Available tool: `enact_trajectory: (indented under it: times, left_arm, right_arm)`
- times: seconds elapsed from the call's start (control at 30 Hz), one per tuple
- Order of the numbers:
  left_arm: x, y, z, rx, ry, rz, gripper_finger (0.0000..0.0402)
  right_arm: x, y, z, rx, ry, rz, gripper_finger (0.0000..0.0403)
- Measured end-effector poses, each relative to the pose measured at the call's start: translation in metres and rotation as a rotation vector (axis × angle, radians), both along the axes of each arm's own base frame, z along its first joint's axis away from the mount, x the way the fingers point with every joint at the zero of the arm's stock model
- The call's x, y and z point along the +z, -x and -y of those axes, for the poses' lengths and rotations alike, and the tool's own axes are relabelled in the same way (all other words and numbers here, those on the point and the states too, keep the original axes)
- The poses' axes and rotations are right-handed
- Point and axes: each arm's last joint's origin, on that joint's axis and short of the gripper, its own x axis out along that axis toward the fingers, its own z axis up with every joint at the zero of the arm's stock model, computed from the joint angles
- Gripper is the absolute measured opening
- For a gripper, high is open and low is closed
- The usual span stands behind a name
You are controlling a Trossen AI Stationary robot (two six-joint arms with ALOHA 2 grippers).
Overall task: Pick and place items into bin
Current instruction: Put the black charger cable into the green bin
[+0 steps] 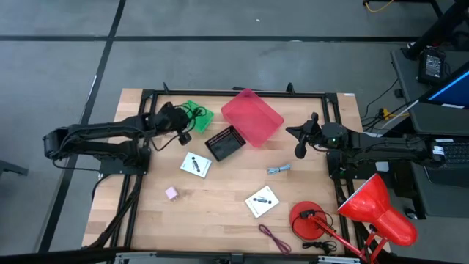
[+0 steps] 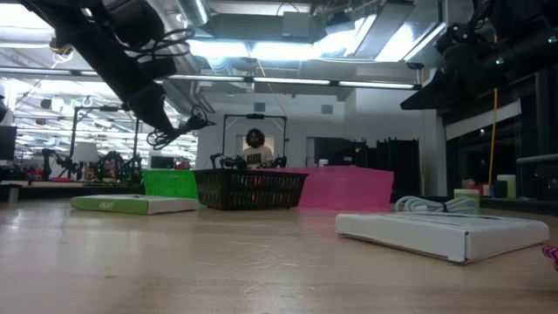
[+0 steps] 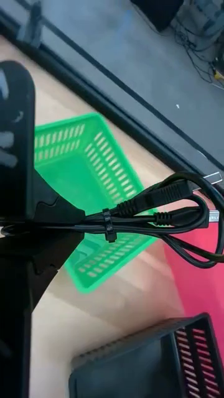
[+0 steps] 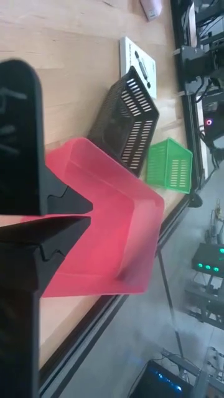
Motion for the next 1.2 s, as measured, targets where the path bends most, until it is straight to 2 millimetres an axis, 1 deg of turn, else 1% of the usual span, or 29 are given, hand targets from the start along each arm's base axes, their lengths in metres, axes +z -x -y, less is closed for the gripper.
enact_trajectory:
  times: [0.13,0.27,0.5,0.67,0.77,1.0,1.2]
  left_arm:
    - [0.008,-0.007,-0.016,-0.003,-0.011,-0.04,0.0004]
    - [0.011,-0.012,-0.03,-0.034,-0.007,-0.131,0.0004]
    - [0.002,-0.02,-0.05,-0.112,0.01,-0.283,0.0004]
    - [-0.009,-0.021,-0.059,-0.18,0.053,-0.322,0.0004]
    - [-0.015,-0.021,-0.063,-0.181,0.06,-0.353,0.0004]
    - [-0.021,-0.018,-0.071,-0.178,0.079,-0.378,0.0004]
    - [-0.024,-0.018,-0.073,-0.249,0.044,-0.442,0.0006]
  right_arm:
    - [0.0,0.0,0.0,0.0,0.0,0.002,0.0]
    - [0.0,0.0,0.0,0.0,0.0,0.002,0.0]
    - [0.0,0.0,0.0,0.0,0.001,0.001,0.0]
    - [0.0,0.0,0.0,0.001,0.002,0.0,0.0]
    - [0.0,0.0,0.0,0.001,0.003,0.0,0.0]
    - [0.0,0.0,0.0,0.001,0.003,0.0,0.0]
    - [0.0,0.0,0.0,0.002,0.005,-0.001,0.0]
